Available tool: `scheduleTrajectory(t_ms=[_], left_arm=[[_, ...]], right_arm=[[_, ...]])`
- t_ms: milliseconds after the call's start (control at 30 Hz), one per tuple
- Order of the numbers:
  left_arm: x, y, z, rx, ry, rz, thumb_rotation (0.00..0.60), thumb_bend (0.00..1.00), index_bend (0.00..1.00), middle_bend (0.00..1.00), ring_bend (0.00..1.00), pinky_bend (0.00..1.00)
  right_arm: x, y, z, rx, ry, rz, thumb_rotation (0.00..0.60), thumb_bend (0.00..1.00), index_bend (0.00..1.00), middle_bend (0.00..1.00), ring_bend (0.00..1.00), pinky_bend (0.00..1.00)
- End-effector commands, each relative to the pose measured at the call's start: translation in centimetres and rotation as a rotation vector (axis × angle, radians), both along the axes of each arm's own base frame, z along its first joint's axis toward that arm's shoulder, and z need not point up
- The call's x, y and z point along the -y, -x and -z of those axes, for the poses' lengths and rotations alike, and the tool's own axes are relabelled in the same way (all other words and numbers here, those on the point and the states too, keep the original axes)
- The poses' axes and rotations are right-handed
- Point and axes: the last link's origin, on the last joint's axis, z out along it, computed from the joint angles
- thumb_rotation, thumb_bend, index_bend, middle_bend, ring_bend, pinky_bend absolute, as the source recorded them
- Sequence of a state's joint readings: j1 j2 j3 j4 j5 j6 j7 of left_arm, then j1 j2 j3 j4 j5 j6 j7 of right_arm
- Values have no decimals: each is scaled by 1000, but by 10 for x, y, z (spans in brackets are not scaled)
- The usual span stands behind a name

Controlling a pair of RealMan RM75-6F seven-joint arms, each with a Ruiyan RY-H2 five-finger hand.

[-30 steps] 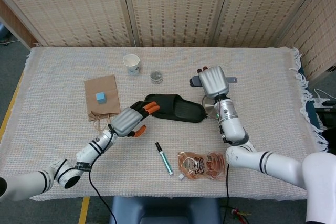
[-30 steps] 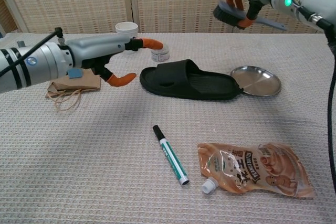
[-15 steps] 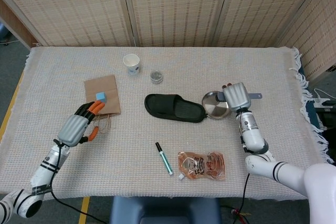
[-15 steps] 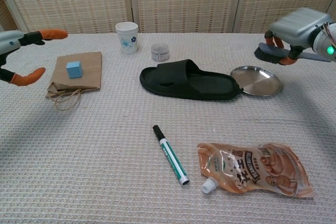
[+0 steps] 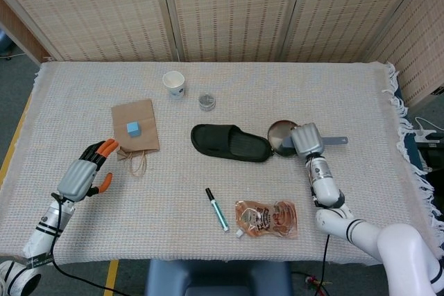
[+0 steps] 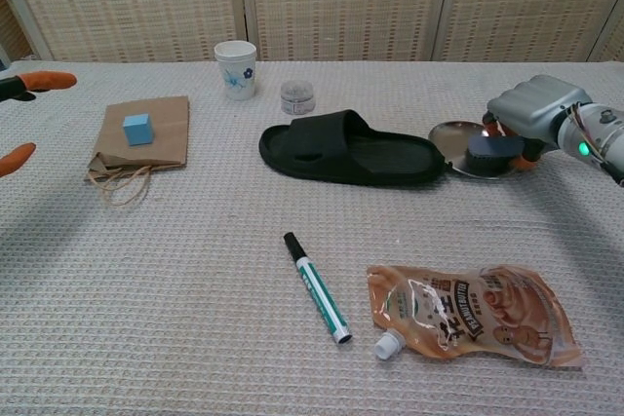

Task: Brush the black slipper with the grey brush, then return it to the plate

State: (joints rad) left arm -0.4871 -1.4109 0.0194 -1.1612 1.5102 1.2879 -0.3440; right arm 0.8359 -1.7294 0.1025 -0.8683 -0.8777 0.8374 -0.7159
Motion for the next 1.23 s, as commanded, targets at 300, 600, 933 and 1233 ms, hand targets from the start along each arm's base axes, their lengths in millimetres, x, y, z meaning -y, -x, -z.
scheduleTrajectory(t_ms=[300, 600, 933, 1233], left_arm=[[3, 0, 3, 22, 26, 1, 600, 562, 0, 0, 0, 82], [18, 4, -1, 30, 24, 1, 600, 563, 0, 0, 0, 82], [76, 45, -33, -11, -92, -137, 600, 534, 0, 0, 0, 82], [102, 42, -48, -122, -201, -161, 600, 527, 0, 0, 0, 89]], right_arm=[[-4, -4, -15, 106, -7, 25, 600, 405, 0, 145, 58, 610], [-31, -15, -45, 138, -15, -63, 600, 248, 0, 0, 0, 274], [-169, 21, -127, 391, 140, -88, 600, 161, 0, 0, 0, 0], [-223, 55, -152, 473, 298, -25, 600, 159, 0, 0, 0, 0]])
